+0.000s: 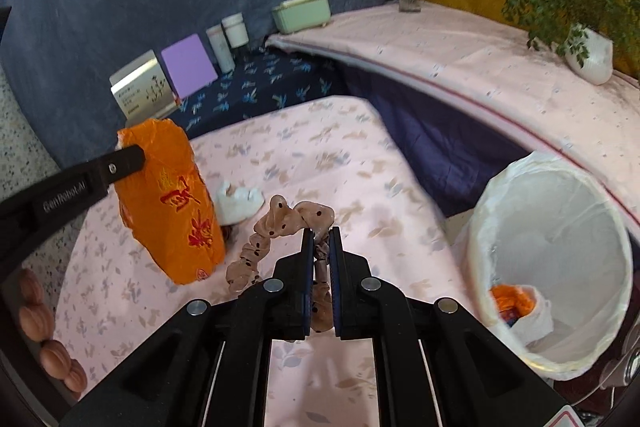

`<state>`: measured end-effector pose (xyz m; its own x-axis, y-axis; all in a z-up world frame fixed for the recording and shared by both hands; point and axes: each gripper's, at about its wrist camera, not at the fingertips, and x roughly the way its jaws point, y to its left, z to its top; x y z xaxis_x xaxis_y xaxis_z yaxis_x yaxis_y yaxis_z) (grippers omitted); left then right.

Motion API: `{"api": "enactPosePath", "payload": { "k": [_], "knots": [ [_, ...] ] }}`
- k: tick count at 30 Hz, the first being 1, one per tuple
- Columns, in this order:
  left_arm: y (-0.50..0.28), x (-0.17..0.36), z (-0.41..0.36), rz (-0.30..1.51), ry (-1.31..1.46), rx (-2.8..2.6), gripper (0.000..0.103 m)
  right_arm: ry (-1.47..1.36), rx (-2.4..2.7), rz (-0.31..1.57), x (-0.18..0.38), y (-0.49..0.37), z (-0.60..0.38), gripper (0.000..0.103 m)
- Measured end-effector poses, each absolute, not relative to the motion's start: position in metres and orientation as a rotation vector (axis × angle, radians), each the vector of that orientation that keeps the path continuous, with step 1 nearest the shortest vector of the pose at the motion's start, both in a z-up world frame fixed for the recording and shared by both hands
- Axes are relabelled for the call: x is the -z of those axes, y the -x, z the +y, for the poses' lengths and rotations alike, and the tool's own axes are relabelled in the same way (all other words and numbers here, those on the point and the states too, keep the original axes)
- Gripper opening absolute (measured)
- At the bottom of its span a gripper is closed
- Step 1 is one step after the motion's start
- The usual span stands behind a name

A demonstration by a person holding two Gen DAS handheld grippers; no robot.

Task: Collect trash
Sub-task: 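Lift the orange wrapper and beige scrunchie and carry both toward the bin, then open the left gripper over the bin while the right holds the scrunchie above it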

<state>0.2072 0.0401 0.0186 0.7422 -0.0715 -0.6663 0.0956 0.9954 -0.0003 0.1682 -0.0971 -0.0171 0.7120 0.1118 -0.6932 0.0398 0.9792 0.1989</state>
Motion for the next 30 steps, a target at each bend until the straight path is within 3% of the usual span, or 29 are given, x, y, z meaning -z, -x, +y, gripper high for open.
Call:
{"api": "enactPosePath", "payload": {
  "k": [13,30],
  "knots": [
    [-0.164,-0.046,-0.054,0.663,-0.132,0.232,0.007,-0.280,0.094,0.653,-0.027,-0.118,-0.189,0.008],
    [-0.138,-0.018,-0.162,0.708,-0.245,0.392,0.007,-0.377,0.274,0.633,-0.014,-0.073,-0.301,0.008]
  ]
}}
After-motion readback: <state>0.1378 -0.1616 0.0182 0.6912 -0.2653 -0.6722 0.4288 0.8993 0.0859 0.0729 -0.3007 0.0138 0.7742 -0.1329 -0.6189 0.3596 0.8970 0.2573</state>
